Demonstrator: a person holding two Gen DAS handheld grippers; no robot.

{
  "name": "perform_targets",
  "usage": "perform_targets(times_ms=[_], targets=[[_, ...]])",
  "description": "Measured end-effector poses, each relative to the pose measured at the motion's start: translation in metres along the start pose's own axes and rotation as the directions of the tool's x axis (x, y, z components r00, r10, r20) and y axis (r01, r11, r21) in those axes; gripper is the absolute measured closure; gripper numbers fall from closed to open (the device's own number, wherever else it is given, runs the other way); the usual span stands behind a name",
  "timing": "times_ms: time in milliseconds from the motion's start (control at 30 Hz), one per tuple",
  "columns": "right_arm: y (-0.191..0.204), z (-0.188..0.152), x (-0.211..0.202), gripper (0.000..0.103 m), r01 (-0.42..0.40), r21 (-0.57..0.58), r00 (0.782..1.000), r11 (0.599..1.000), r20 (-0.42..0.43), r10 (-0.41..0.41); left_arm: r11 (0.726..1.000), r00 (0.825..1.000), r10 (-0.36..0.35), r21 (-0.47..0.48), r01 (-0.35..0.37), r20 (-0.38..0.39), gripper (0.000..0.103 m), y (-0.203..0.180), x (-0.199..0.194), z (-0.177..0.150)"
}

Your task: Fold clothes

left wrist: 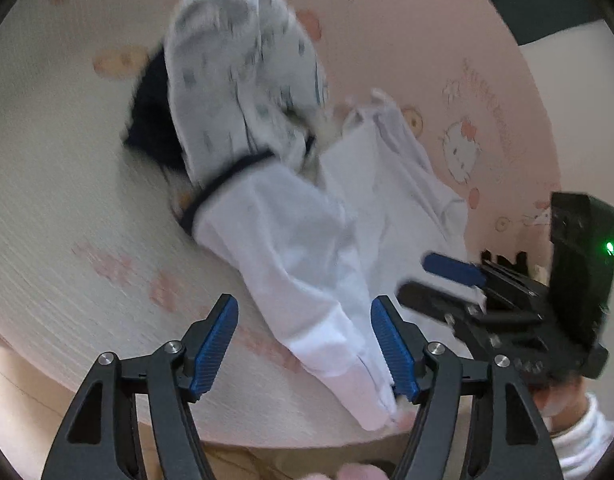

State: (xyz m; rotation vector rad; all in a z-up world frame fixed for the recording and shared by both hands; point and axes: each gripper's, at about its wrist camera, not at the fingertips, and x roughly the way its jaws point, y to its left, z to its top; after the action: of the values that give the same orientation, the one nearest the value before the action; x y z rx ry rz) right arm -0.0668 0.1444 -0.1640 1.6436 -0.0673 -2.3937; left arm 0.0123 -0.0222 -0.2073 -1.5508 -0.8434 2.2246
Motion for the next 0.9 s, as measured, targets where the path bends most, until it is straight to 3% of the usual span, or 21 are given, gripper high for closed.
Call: perform_targets(times_ms=[167,333,433,467,500,533,667,767,833,900], targets=[[-0.017,0.003,0.016,0.036,-0.035,0.085,0.999,0.996,-0.027,0.037,0.993,0.997,-0.048,-0.113,0.041,-0.054,0.036,0.008,0.017,-0.008],[-0.023,0.000,0.024,0.036,-0.063,0.152,0.998,0.986,-0.017,0.067,0.992,0.999,0.030,-0.121,-0.027,0.021,0.036,0.002,0.018,-0.015],[-0.023,0.002,0.028,0.036,-0.076,0.168,0.997,0.983,-0.012,0.079,0.992,0.988,0.123,-0.050,-0.119,0.092,0.037,-0.012,0.015,-0.019],[-0.022,0.004,0.029,0.036,-0.085,0.175,0.996,0.981,-0.008,0.087,0.988,0.982,0.152,-0.016,-0.151,0.111,0.049,-0.018,0.015,-0.020],[-0.021,0.005,0.031,0.036,-0.093,0.181,0.995,0.979,-0.005,0.096,0.983,0.978,0.180,0.026,-0.184,0.110,0.074,-0.022,0.017,-0.022],[-0.021,0.007,0.033,0.036,-0.105,0.186,0.994,0.977,0.000,0.107,0.974,0.972,0.209,0.070,-0.217,0.106,0.083,-0.027,0.019,-0.024],[-0.017,0.014,0.046,0.036,-0.115,0.178,0.993,0.977,-0.001,0.117,0.944,0.952,0.293,0.130,-0.304,0.092,0.092,-0.023,0.022,-0.032],[-0.014,0.017,0.052,0.036,-0.122,0.155,0.993,0.980,0.015,0.121,0.939,0.946,0.311,0.125,-0.321,0.091,0.095,-0.012,0.017,-0.034],[-0.010,0.019,0.055,0.048,-0.122,0.122,0.993,0.985,0.023,0.120,0.936,0.944,0.316,0.131,-0.326,0.093,0.095,-0.006,0.012,-0.035],[-0.005,0.021,0.058,0.084,-0.104,0.081,0.995,0.991,0.019,0.102,0.932,0.942,0.324,0.144,-0.334,0.089,0.096,-0.005,0.010,-0.035]])
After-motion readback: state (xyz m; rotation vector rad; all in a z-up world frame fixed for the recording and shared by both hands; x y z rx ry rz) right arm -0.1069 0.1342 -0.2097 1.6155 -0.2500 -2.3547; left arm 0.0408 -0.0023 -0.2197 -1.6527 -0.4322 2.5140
